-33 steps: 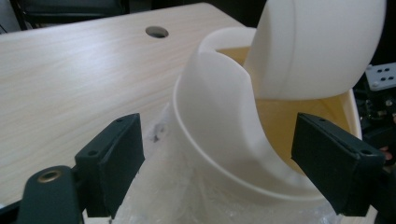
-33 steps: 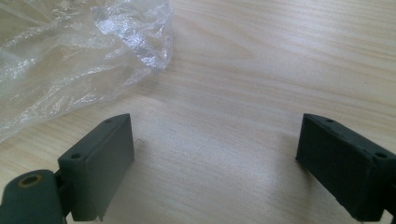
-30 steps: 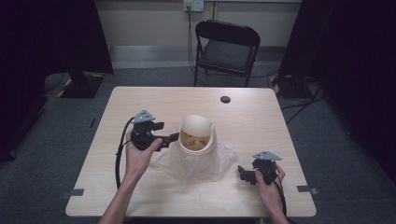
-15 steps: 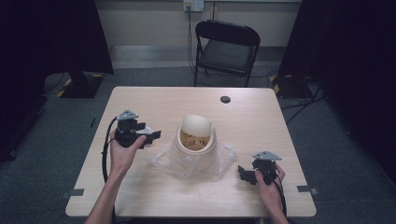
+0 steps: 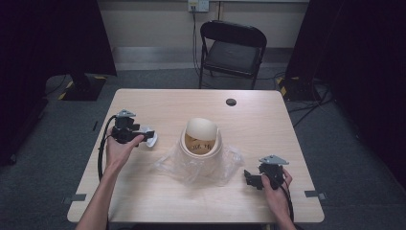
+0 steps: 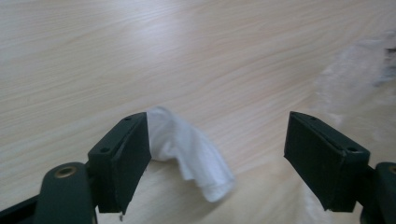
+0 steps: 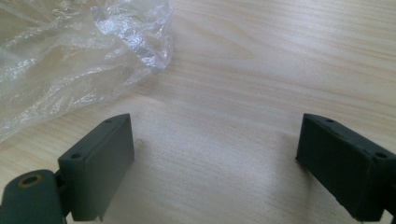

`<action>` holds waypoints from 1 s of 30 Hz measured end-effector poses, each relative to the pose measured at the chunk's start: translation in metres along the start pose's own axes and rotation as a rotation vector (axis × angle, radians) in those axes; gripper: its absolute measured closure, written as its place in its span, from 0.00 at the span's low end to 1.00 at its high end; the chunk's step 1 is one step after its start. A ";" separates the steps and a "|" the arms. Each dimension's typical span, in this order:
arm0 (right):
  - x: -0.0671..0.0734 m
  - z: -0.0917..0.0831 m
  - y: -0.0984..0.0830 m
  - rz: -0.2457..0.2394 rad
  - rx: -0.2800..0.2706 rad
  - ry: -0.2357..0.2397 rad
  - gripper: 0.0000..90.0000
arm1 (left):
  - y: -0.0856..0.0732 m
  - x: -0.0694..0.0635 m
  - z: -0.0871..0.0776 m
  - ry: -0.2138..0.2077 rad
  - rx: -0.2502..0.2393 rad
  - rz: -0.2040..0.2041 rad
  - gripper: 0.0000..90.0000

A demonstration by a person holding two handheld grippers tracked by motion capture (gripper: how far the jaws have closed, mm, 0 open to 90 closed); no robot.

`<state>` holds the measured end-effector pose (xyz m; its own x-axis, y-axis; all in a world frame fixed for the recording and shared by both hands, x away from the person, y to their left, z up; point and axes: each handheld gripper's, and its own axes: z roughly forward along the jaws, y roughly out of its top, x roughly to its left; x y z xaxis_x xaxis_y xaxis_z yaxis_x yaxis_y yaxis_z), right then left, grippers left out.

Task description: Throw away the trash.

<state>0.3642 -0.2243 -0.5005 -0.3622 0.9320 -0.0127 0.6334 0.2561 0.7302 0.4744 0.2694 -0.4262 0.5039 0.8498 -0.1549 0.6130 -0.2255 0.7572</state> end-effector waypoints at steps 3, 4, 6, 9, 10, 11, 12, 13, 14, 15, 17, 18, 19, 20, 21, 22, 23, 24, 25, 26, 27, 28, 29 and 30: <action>0.000 0.000 0.000 0.001 0.000 0.000 0.11 | 0.000 0.015 0.007 -0.015 0.010 -0.019 0.23; 0.000 0.000 0.000 0.000 0.000 0.000 0.11 | 0.000 0.017 0.010 -0.013 0.023 -0.005 0.23; 0.000 0.000 0.000 0.000 0.000 0.000 0.11 | -0.001 0.023 0.016 0.007 0.056 0.009 0.23; 0.000 0.000 0.000 0.000 0.000 0.000 0.11 | -0.006 0.029 0.027 -0.002 0.090 0.007 0.23; 0.000 0.000 0.000 0.001 0.000 0.000 0.11 | -0.007 0.030 0.031 0.001 0.101 0.016 0.23; 0.000 0.000 0.000 0.000 0.000 0.000 0.11 | -0.009 0.031 0.034 0.008 0.104 0.017 0.23; 0.000 0.000 0.000 0.000 0.000 0.000 0.11 | -0.010 0.031 0.036 0.003 0.110 0.011 0.23; 0.000 0.000 0.000 0.000 0.000 0.000 0.11 | -0.012 0.031 0.039 -0.002 0.118 0.008 0.23; 0.000 0.000 0.000 0.000 0.000 0.000 0.11 | -0.014 0.031 0.041 0.002 0.131 0.013 0.23; 0.000 0.000 0.000 0.000 0.000 0.000 0.11 | -0.016 0.030 0.045 0.003 0.140 0.012 0.24; 0.000 0.000 0.000 0.000 0.000 0.000 0.11 | -0.017 0.030 0.048 0.004 0.159 0.016 0.28; 0.000 0.000 0.000 0.001 0.000 0.000 0.11 | -0.017 0.030 0.049 0.000 0.154 0.013 0.32; 0.000 0.000 0.000 0.000 0.000 0.000 0.11 | -0.017 0.029 0.050 -0.003 0.148 0.016 0.37; 0.000 0.000 0.000 0.000 0.000 0.000 0.11 | -0.017 0.028 0.050 0.001 0.152 0.037 0.42; 0.000 0.000 0.000 0.000 0.000 0.000 0.11 | -0.017 0.026 0.051 0.005 0.156 0.047 0.50; 0.000 0.000 0.000 0.000 0.000 0.000 0.11 | -0.017 0.025 0.051 0.009 0.164 0.068 0.59; 0.000 0.000 0.000 0.001 0.000 0.000 0.11 | -0.017 0.023 0.051 0.003 0.150 0.060 0.65; 0.000 0.000 0.000 0.001 0.000 0.000 0.11 | -0.017 0.023 0.050 0.001 0.151 0.061 0.74; 0.000 0.000 0.000 0.001 0.000 0.000 0.11 | -0.017 0.022 0.049 0.002 0.150 0.068 0.79; 0.000 0.000 0.000 0.001 0.000 0.000 0.11 | -0.017 0.022 0.048 -0.003 0.144 0.067 0.84; 0.000 0.000 0.000 0.001 0.000 0.000 0.11 | -0.017 0.021 0.047 -0.004 0.139 0.073 0.87; 0.000 0.000 0.000 0.001 0.000 0.000 0.11 | -0.016 0.020 0.046 -0.008 0.133 0.065 0.90; 0.000 0.000 0.000 0.001 0.000 0.000 0.11 | -0.016 0.020 0.044 -0.017 0.122 0.058 0.91; 0.000 0.000 0.000 0.000 0.000 0.000 0.11 | -0.016 0.019 0.042 -0.025 0.110 0.052 0.93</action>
<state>0.3642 -0.2242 -0.5006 -0.3623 0.9320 -0.0124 0.6332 0.2558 0.7305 0.5001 0.2694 -0.4679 0.5513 0.8235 -0.1342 0.6480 -0.3212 0.6906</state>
